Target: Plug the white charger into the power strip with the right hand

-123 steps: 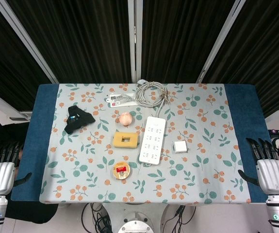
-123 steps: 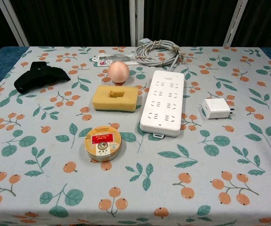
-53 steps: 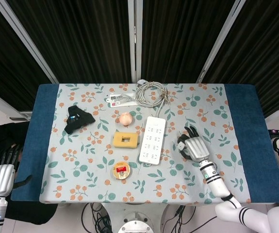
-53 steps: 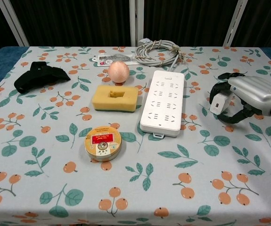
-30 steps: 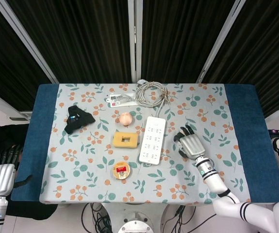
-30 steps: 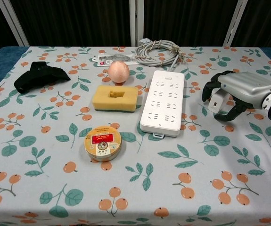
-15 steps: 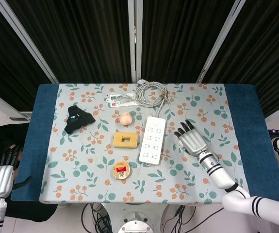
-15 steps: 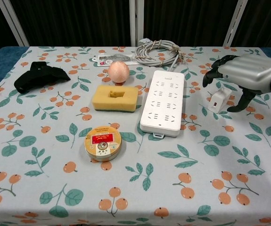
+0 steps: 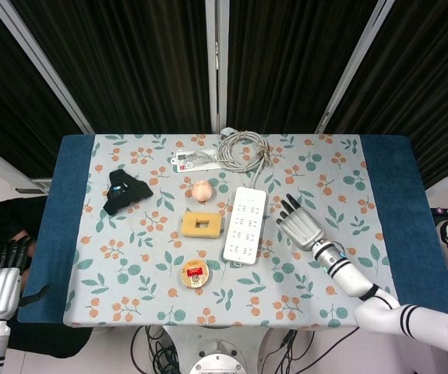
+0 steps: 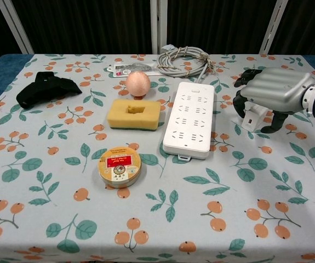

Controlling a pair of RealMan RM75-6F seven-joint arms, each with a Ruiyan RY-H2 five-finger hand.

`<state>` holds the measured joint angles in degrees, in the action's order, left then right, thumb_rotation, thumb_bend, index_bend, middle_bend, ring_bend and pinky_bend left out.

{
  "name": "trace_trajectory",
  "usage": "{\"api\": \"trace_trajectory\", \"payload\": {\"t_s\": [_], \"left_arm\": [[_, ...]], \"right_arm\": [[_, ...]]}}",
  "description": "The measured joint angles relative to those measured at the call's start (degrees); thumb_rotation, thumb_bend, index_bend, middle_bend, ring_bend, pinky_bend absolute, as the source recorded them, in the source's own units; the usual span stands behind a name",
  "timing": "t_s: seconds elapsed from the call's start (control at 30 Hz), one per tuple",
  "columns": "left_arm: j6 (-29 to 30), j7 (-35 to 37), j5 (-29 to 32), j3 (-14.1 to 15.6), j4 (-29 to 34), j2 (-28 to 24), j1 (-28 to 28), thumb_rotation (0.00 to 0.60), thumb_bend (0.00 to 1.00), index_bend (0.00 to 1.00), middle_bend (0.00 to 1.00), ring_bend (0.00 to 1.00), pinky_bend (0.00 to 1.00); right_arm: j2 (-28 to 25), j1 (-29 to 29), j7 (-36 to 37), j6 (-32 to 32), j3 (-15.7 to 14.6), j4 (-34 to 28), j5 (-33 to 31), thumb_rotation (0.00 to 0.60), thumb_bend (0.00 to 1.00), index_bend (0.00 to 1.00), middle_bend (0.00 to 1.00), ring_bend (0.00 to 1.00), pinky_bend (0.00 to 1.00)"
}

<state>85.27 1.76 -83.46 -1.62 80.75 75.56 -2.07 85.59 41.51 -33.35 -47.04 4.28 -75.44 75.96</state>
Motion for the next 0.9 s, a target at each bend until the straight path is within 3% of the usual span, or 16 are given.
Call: {"api": "trace_trajectory", "payload": {"t_s": [0.13, 0.33, 0.5, 0.7, 0.9], "left_arm": [[-0.1, 0.2, 0.0, -0.1, -0.2, 0.1, 0.0, 0.600, 0.14, 0.07, 0.03, 0.00, 0.00], [-0.2, 0.5, 0.0, -0.1, -0.4, 0.2, 0.0, 0.600, 0.14, 0.07, 0.03, 0.00, 0.00], [-0.3, 0.9, 0.1, -0.1, -0.7, 0.3, 0.0, 0.600, 0.14, 0.07, 0.03, 0.00, 0.00], [-0.5, 1.0, -0.2, -0.1, -1.0, 0.4, -0.2, 0.600, 0.14, 0.07, 0.03, 0.00, 0.00], [-0.7, 0.7, -0.5, -0.1, -0.8, 0.2, -0.5, 0.600, 0.14, 0.07, 0.03, 0.00, 0.00]], "right_arm": [[0.7, 0.2, 1.0, -0.4, 0.0, 1.4, 0.1, 0.600, 0.21, 0.51, 0.38, 0.14, 0.00], [1.5, 0.2, 3.9, -1.9, 0.6, 2.2, 0.3, 0.600, 0.32, 0.67, 0.49, 0.24, 0.01], [1.5, -0.6, 10.2, -3.8, 1.6, 1.8, 0.4, 0.600, 0.34, 0.71, 0.53, 0.27, 0.03], [1.4, -2.8, 24.2, -7.1, 3.4, 1.1, 0.2, 0.600, 0.34, 0.71, 0.53, 0.27, 0.03], [2.8, -5.0, 43.3, -7.7, 5.0, 2.4, -0.9, 0.600, 0.33, 0.70, 0.53, 0.27, 0.00]]}}
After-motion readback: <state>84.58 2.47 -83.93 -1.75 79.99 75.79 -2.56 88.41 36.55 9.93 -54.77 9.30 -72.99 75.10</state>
